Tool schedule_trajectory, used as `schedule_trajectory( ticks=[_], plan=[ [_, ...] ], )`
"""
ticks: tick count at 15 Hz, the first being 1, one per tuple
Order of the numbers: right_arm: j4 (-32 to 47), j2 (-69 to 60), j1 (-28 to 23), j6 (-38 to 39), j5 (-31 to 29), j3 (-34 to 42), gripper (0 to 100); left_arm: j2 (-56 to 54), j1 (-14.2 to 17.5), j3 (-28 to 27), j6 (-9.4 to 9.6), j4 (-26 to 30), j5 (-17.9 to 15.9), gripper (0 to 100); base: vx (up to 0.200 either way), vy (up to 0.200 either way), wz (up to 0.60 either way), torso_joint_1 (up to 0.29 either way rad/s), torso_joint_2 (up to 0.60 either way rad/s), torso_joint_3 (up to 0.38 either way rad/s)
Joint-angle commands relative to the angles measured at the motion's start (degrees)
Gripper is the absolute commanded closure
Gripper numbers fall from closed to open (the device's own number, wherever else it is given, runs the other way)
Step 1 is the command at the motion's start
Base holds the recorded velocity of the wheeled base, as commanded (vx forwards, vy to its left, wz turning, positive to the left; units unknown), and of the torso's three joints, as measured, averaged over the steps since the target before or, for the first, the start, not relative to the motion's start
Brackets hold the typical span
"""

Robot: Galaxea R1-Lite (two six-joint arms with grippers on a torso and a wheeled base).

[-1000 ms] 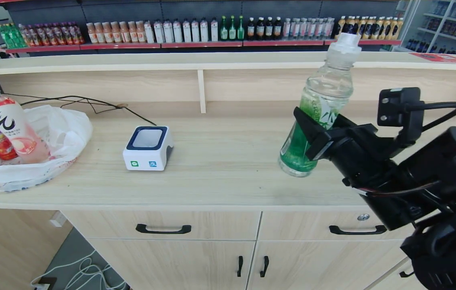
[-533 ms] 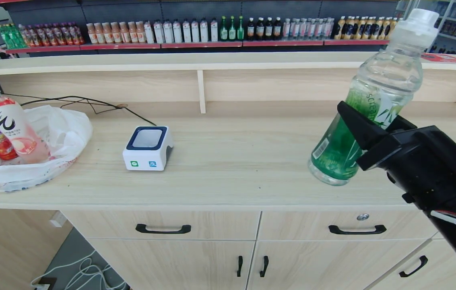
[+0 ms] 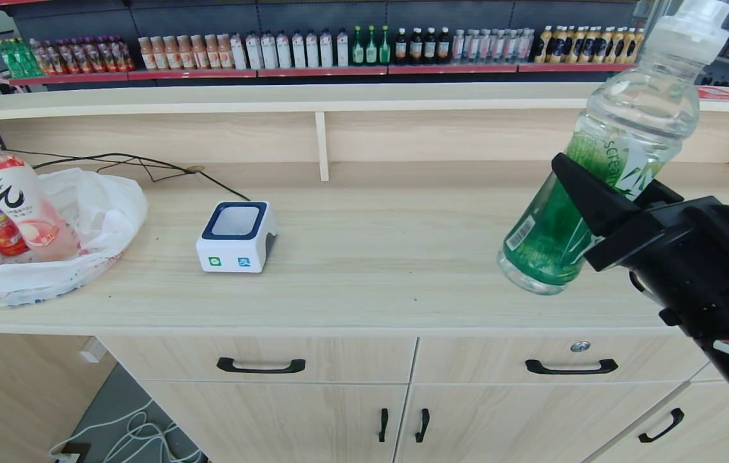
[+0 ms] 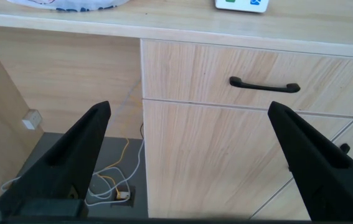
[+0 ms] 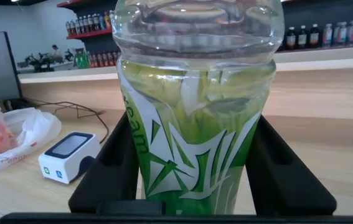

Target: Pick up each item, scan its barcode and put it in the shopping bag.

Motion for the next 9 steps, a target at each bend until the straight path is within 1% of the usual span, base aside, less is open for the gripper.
schedule_trajectory(
  ticks=[1,3,5,6,8,9],
  plan=[
    [-0.1,0.0,0.3,0.0,0.0,0.1,100,0.0,0.0,0.0,-0.02,0.0,0.0,0,0.000,0.000,0.00,0.000,0.00,0.000],
    [-0.1,0.0,0.3,0.0,0.0,-0.1,100,0.0,0.0,0.0,-0.11,0.0,0.0,0,0.000,0.000,0.00,0.000,0.00,0.000],
    [-0.1,0.4,2.2,2.0,0.3,-0.2,100,0.0,0.0,0.0,-0.11,0.0,0.0,0,0.000,0.000,0.00,0.000,0.00,0.000],
    [-0.1,0.6,2.7,4.1,1.4,-0.1,100,0.0,0.0,0.0,-0.11,0.0,0.0,0,0.000,0.000,0.00,0.000,0.00,0.000],
    [-0.1,0.5,4.7,5.6,6.8,0.6,100,0.0,0.0,0.0,-0.02,0.0,0.0,0,0.000,0.000,0.00,0.000,0.00,0.000],
    [-0.1,0.2,4.7,5.7,7.4,0.8,100,0.0,0.0,0.0,-0.02,0.0,0.0,0,0.000,0.000,0.00,0.000,0.00,0.000]
  ],
)
